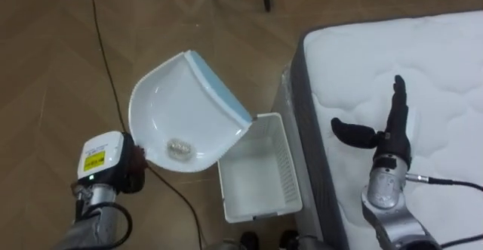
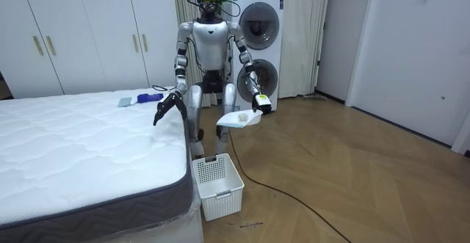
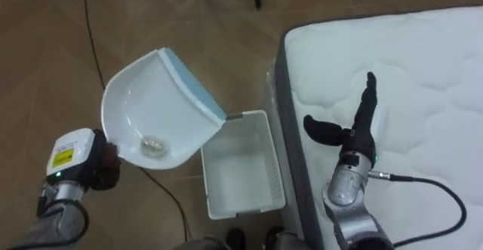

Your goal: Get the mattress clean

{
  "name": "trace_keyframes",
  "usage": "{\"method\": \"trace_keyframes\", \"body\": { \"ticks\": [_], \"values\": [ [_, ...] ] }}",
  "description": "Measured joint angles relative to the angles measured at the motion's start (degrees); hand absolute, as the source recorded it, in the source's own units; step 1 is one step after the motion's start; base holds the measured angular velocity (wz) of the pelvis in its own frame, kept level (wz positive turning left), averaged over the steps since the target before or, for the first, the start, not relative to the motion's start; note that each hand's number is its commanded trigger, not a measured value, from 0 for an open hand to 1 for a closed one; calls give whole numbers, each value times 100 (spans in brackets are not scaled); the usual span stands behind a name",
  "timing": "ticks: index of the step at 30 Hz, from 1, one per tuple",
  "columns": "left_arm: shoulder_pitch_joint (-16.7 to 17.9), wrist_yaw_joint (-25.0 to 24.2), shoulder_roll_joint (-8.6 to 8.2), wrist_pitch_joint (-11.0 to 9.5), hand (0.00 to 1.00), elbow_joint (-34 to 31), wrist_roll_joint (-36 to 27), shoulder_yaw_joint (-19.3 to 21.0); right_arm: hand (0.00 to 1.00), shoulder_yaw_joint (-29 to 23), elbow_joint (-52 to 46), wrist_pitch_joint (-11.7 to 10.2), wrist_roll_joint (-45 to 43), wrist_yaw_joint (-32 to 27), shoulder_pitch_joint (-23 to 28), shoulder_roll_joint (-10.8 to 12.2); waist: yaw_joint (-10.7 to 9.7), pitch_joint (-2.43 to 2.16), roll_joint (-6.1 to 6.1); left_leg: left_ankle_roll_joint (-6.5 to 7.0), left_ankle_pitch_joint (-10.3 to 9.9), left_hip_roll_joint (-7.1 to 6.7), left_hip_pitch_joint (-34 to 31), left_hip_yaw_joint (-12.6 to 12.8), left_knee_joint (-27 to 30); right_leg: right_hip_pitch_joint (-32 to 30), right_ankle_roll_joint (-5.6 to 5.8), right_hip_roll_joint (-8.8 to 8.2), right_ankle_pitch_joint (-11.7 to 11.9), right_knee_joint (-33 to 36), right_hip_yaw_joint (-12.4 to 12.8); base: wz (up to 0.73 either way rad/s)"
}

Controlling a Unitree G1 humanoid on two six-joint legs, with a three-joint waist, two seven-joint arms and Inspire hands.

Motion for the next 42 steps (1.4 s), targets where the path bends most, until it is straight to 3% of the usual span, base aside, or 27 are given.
{"method": "trace_keyframes", "body": {
  "ticks": [3,5,7,11,15,17,27,33,38,42],
  "values": [
    [-133,-70,96,108,100,13,251,-113,0,20,62,-1,-145,2,4,-4,-58,1,3,-4,5,3,48,49,-168,-20,8,8,-20,-62,12,1],
    [-177,-87,243,226,100,-4,328,-345,0,57,138,-6,-206,2,1,-13,-172,1,10,-66,46,-8,83,47,-323,1,4,37,-12,-190,1,2],
    [-242,-209,443,434,100,-2,398,-682,0,79,169,-5,-208,1,10,-23,-297,3,13,-15,137,-12,70,48,-431,-10,11,29,-6,-320,-38,-2],
    [-388,-433,548,676,100,-4,615,-938,0,85,154,-1,-212,-21,6,-102,-477,17,37,-10,140,-4,-76,50,-391,-134,-22,4,-73,-267,-97,6],
    [-758,-798,552,871,100,-118,893,-1276,0,182,70,69,-225,-19,5,-209,-515,23,48,42,170,11,-309,138,-278,-361,-34,-11,-169,-101,-65,14],
    [-780,-967,552,963,100,-261,1020,-1333,0,188,-69,81,-241,-1,8,-209,-509,24,51,43,170,11,-344,209,-279,-429,-20,-6,-191,-80,51,-8],
    [-1001,-1883,559,1198,100,-499,1169,-1785,0,478,-130,83,-229,-112,-27,-189,-519,45,86,62,181,12,-346,249,-270,-471,-15,-5,-202,-81,82,-4],
    [-1239,-2379,563,1342,100,-531,1216,-1897,0,609,-119,82,-228,-351,-135,-190,-543,58,104,62,181,15,-511,285,-195,-641,-15,4,-202,-5,193,-2],
    [-1243,-2756,564,1440,100,-577,1343,-1897,0,629,-124,81,-231,-466,-135,-189,-531,58,104,57,179,17,-517,296,-211,-656,-14,10,-201,1,224,3],
    [-1241,-3083,564,1652,100,-576,1335,-1897,0,659,-130,81,-230,-559,-133,-185,-521,59,101,56,178,42,-515,393,-288,-697,-13,10,-199,16,246,0]
  ]
}}
